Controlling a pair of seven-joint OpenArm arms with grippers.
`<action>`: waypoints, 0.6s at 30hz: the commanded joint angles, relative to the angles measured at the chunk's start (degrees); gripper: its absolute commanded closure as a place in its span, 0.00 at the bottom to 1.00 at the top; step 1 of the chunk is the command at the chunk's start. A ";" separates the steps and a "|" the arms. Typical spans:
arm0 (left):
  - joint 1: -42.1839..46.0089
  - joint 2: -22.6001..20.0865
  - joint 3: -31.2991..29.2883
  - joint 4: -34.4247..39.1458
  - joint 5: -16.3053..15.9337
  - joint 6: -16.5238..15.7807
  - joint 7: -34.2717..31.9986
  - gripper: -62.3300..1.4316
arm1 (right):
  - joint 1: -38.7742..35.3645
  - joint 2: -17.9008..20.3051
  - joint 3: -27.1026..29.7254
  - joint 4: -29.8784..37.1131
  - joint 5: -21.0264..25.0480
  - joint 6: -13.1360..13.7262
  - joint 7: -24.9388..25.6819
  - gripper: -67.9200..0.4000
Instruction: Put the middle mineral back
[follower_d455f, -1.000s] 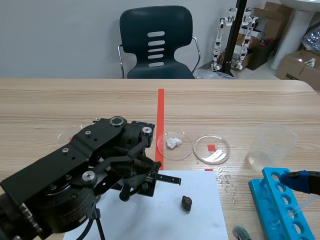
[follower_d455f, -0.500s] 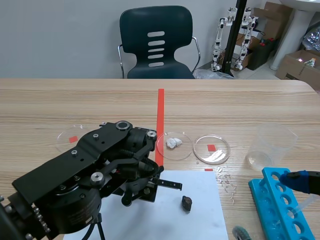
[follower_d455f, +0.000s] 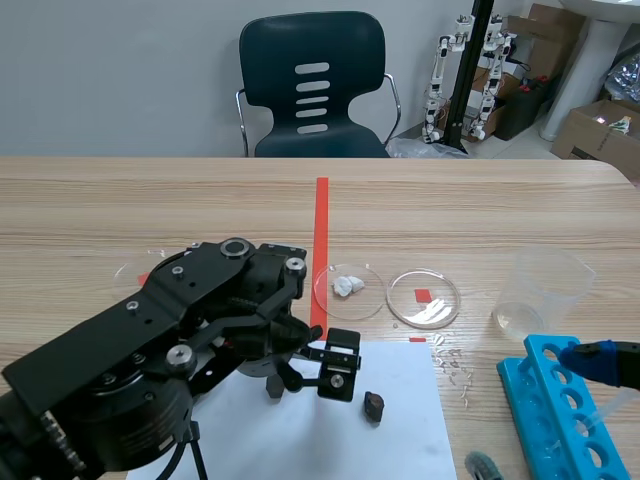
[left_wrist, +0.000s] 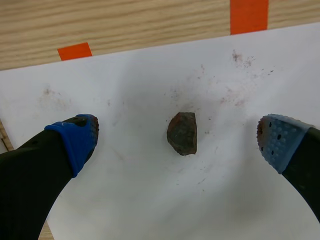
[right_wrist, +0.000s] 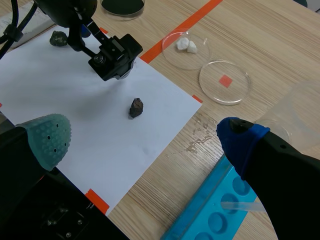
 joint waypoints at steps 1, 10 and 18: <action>0.83 -0.35 -0.26 2.82 0.26 0.20 -0.35 0.00 | 0.35 0.31 0.20 0.72 0.63 0.00 1.05 0.10; 3.13 -2.82 -0.26 8.96 0.24 0.74 -0.83 0.00 | 0.35 0.31 0.20 0.72 0.63 0.00 1.05 0.10; 3.43 -2.91 -0.26 9.20 0.26 0.83 -1.49 0.00 | 0.35 0.31 0.20 0.72 0.63 0.00 1.05 0.10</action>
